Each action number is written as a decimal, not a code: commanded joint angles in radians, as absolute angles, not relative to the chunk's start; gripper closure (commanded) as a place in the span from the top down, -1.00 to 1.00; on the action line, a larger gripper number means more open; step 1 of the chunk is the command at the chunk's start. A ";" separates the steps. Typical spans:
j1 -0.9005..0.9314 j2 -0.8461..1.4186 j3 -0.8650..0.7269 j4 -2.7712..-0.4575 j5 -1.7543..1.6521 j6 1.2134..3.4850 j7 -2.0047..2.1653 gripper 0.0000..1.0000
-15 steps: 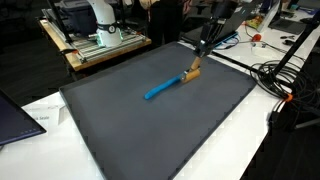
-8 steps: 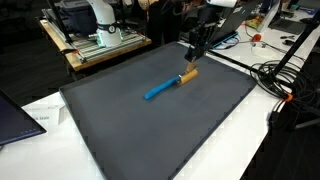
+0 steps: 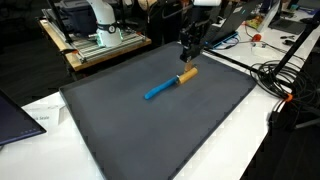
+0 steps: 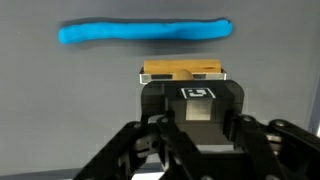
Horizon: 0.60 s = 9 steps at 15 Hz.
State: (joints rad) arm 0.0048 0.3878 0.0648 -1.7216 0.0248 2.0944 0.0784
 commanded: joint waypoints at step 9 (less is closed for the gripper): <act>-0.036 0.380 0.045 -1.704 0.157 2.044 0.050 -0.57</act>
